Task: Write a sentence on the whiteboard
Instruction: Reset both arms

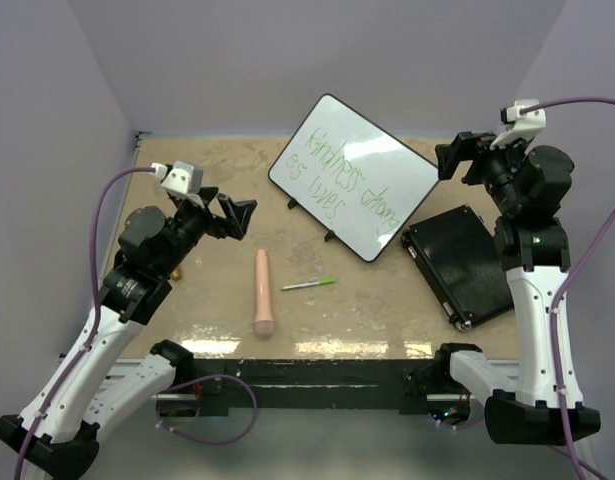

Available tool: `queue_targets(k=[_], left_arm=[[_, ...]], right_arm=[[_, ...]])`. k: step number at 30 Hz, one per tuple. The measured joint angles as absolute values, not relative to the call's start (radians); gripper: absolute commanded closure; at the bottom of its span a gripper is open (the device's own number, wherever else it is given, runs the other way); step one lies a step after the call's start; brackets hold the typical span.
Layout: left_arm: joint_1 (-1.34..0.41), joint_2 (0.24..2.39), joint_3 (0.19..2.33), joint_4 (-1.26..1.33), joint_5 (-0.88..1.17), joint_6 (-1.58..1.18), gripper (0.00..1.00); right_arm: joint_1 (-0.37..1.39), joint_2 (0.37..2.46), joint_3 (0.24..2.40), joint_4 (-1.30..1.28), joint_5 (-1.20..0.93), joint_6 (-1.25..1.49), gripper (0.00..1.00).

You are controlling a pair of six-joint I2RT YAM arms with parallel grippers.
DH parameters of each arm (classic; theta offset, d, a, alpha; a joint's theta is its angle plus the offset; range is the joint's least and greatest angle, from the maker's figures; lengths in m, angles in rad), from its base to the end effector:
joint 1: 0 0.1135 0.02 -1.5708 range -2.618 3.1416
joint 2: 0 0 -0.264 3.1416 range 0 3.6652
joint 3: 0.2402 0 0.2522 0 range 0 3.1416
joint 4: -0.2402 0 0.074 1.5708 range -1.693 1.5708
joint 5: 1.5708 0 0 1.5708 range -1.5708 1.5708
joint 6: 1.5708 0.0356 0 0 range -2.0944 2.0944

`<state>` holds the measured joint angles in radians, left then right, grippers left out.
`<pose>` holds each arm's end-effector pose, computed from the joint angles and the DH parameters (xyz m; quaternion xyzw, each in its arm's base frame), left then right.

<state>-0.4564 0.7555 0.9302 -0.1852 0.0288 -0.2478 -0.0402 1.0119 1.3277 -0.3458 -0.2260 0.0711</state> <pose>0.1505 -0.0751 0.3950 0.0841 0.7058 -0.2522 0.6566 0.2030 -0.0002 0.4672 -0.0387 0.7163 0.0916 0.6906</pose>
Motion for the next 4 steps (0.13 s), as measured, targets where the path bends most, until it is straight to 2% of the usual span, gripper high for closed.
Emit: queue_targets(k=[4], left_arm=[[-0.456, 0.772, 0.930, -0.191, 0.018, -0.246, 0.00]], right_arm=[[-0.040, 1.012, 1.309, -0.327, -0.221, 0.068, 0.01]])
